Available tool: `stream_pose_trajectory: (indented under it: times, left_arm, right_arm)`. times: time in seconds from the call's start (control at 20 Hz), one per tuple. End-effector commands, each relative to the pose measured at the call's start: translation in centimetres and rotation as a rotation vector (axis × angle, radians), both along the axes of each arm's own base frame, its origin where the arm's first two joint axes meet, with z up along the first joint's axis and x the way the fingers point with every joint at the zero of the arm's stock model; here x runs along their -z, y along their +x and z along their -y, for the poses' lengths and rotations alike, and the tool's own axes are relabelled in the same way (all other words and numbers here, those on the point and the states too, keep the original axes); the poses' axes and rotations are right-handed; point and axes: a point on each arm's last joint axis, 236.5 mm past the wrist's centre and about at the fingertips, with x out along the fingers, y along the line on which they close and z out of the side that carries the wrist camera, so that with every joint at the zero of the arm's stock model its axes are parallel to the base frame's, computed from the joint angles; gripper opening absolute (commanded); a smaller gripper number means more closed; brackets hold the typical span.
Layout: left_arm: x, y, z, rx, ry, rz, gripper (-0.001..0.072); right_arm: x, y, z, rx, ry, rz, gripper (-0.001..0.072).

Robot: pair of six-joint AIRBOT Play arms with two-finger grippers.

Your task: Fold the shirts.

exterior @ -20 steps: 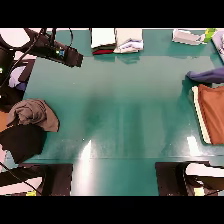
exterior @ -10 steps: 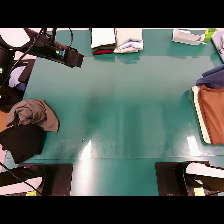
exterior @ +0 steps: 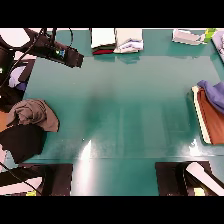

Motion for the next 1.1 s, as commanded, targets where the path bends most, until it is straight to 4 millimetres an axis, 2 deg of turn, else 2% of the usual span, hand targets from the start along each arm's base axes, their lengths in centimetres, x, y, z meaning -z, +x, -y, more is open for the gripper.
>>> stream_pose_trajectory:
  times: [0.0, 0.05, 0.15, 0.2, 0.3, 0.35, 0.4, 0.45, 0.5, 0.6, 0.7, 0.8, 0.9, 1.05]
  left_arm:
    - [0.0, 0.0, 0.0, 0.000, 0.000, -0.001, 0.0026]
    - [0.0, 0.0, 0.0, 0.000, 0.000, -0.002, 0.0026]
    - [0.1, -0.1, 0.0, 0.002, 0.002, -0.007, 0.0026]
    - [0.1, -0.1, 0.0, 0.002, 0.002, -0.007, 0.0026]
    - [0.0, -0.1, 0.1, 0.002, -0.003, -0.004, 0.0026]
    - [0.0, -0.1, 0.1, 0.002, -0.004, -0.002, 0.0026]
    - [0.0, -0.1, 0.1, 0.002, -0.006, -0.002, 0.0026]
    - [0.0, -0.1, 0.2, 0.003, -0.007, -0.003, 0.0026]
    - [0.0, -0.1, 0.2, 0.003, -0.008, -0.003, 0.0026]
    - [-0.1, -0.1, 0.1, 0.002, -0.007, -0.002, 0.0027]
    - [-0.4, 0.2, 0.2, -0.002, -0.015, 0.015, 0.0027]
    - [-0.7, 0.6, 0.2, -0.007, -0.020, 0.033, 0.0027]
    - [-0.7, 0.6, 0.2, -0.008, -0.021, 0.033, 0.0027]
    - [-0.7, 0.6, 0.2, -0.007, -0.021, 0.032, 0.0027]
  right_arm:
    - [4.7, -3.5, -1.1, 0.024, 0.008, -0.058, 0.0019]
    - [5.5, -4.2, -1.3, 0.039, 0.019, -0.066, 0.0029]
    - [6.4, -5.3, -0.9, 0.078, 0.026, -0.069, 0.0450]
    - [6.4, -5.7, -0.6, 0.100, 0.030, -0.065, 0.0556]
    - [4.5, -4.5, -0.1, 0.106, 0.011, 0.002, 0.0558]
    - [2.7, -2.5, -0.1, 0.089, 0.001, 0.085, 0.0557]
    - [0.4, 0.7, -0.8, 0.052, 0.005, 0.207, 0.0556]
    - [-1.9, 3.8, -2.3, -0.003, 0.023, 0.315, 0.0555]
    - [-4.0, 6.9, -4.9, -0.085, 0.062, 0.409, 0.0554]
    - [-6.5, 11.7, -11.3, -0.271, 0.133, 0.513, 0.0554]
    - [-6.9, 14.7, -18.2, -0.474, 0.167, 0.526, 0.0554]
    - [-6.0, 16.2, -24.8, -0.666, 0.199, 0.491, 0.0554]
    - [-4.3, 16.5, -30.7, -0.831, 0.229, 0.429, 0.0552]
    - [-1.2, 16.0, -37.0, -1.023, 0.236, 0.324, 0.0550]
